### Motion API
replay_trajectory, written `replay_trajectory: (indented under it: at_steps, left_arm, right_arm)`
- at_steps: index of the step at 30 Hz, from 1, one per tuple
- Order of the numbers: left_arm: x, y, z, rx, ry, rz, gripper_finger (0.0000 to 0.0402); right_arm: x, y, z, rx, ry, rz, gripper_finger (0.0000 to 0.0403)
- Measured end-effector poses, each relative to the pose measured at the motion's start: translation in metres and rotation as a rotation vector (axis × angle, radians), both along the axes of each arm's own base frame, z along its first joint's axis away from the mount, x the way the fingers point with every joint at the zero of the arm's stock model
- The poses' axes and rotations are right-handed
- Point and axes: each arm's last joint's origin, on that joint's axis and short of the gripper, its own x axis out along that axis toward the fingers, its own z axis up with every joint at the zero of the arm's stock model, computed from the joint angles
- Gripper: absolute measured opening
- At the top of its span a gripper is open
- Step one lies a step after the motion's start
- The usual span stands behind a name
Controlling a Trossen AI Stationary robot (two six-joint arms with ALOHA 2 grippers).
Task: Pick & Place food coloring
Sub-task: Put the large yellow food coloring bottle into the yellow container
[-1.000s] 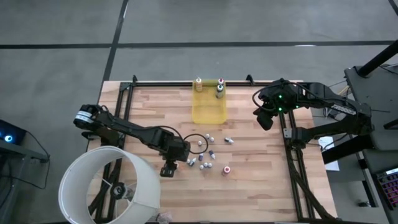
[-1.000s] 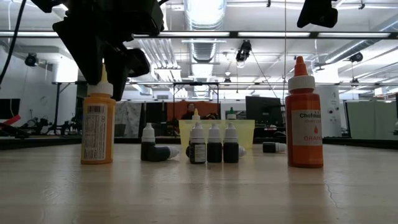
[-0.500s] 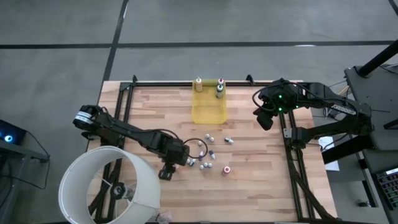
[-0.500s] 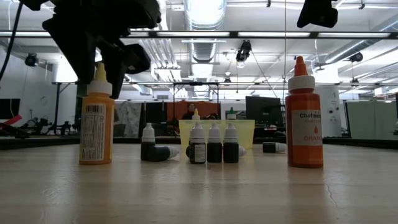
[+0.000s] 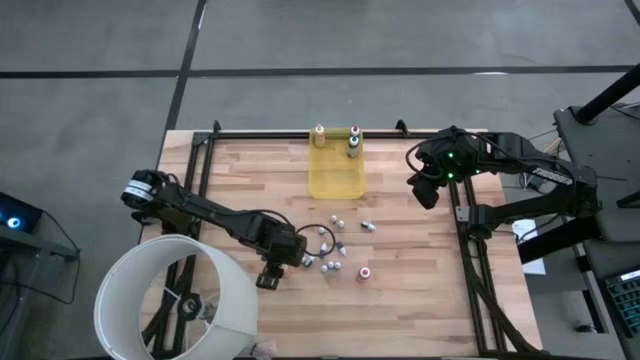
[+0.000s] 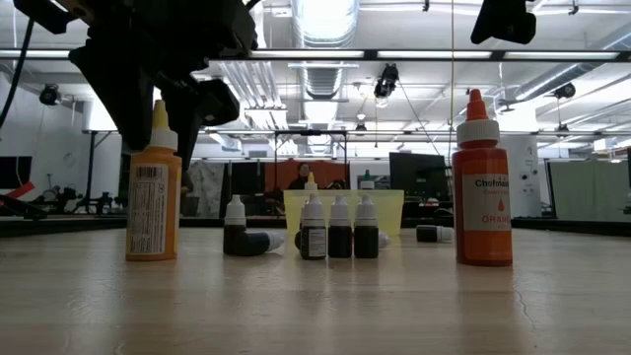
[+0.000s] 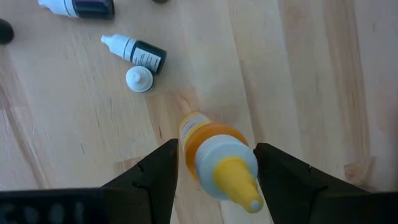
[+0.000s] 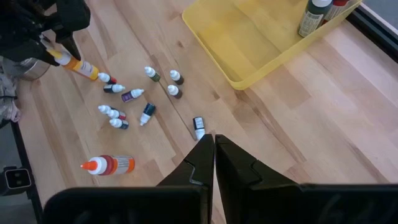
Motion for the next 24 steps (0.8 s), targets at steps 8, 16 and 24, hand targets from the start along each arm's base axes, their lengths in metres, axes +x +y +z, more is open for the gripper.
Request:
replay_trajectory:
  at_steps: [8, 16, 24]
  left_arm:
    - [-0.001, 0.000, 0.000, 0.000, 0.002, 0.001, 0.0144]
    - [-0.001, 0.000, 0.004, -0.006, 0.000, 0.022, 0.0109]
    - [0.015, 0.013, 0.039, 0.068, -0.108, 0.100, 0.0100]
  right_arm:
    - [0.000, 0.000, 0.000, 0.000, 0.000, 0.000, 0.0009]
    - [0.000, 0.000, 0.000, 0.000, 0.000, 0.000, 0.0009]
    - [0.000, 0.000, 0.000, 0.000, 0.000, 0.000, 0.0009]
